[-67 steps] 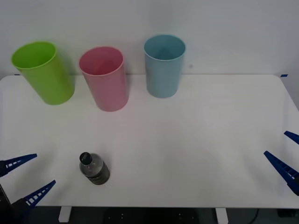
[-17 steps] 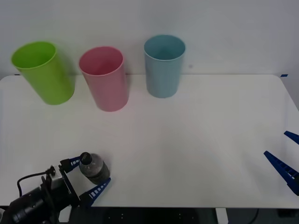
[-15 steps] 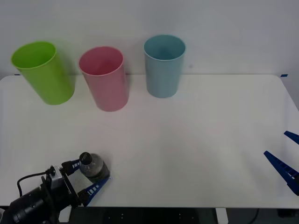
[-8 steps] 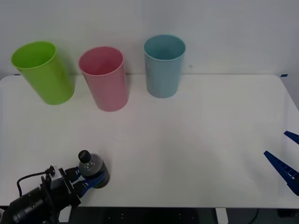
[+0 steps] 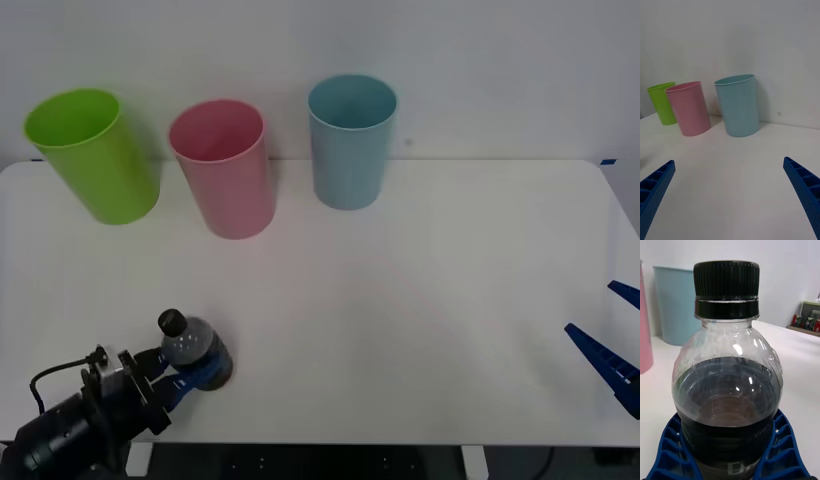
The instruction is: Grasp the object on the table and drop it into the matching bin: aluminum can to the light blue bin, PET bottle to the pink bin.
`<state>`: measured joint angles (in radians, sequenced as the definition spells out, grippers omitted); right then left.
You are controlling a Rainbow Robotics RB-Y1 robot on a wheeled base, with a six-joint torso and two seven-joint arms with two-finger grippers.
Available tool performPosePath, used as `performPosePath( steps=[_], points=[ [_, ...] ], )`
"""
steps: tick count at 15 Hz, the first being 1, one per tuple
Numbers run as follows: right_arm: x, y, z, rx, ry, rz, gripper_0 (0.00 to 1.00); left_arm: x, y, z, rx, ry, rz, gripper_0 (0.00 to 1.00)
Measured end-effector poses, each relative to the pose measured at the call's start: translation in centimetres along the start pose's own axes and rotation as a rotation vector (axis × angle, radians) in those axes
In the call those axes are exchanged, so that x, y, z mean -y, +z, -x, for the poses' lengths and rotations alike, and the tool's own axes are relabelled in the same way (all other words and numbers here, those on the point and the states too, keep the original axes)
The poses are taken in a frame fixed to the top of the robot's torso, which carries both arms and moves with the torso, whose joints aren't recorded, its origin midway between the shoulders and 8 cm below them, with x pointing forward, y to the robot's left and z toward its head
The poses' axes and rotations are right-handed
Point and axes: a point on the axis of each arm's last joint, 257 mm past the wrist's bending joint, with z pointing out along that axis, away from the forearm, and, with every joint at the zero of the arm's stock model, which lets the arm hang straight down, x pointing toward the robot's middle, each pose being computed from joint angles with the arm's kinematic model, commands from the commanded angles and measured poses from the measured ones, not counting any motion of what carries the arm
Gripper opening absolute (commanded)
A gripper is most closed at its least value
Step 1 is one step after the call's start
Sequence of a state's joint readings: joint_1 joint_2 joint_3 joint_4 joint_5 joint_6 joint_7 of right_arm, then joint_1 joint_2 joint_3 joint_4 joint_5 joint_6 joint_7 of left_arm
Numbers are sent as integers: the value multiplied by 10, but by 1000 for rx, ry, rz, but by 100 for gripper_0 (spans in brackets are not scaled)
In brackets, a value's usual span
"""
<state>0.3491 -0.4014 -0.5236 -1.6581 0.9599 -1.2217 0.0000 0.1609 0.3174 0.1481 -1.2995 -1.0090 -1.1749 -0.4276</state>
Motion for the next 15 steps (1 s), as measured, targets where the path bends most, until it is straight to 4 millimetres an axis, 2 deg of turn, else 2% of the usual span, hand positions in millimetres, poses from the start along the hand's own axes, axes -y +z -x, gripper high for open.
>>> performPosePath(
  steps=[3, 7, 15],
  points=[
    [0, 0, 0, 0, 0, 0, 100, -17, -6, 17, 52, -27, 47, 0],
    [0, 0, 0, 0, 0, 0, 100, -51, -22, 39, 87, -40, 136, 0],
    [0, 0, 0, 0, 0, 0, 100, -105, -26, 108, 203, -120, 293, 0]
  ],
)
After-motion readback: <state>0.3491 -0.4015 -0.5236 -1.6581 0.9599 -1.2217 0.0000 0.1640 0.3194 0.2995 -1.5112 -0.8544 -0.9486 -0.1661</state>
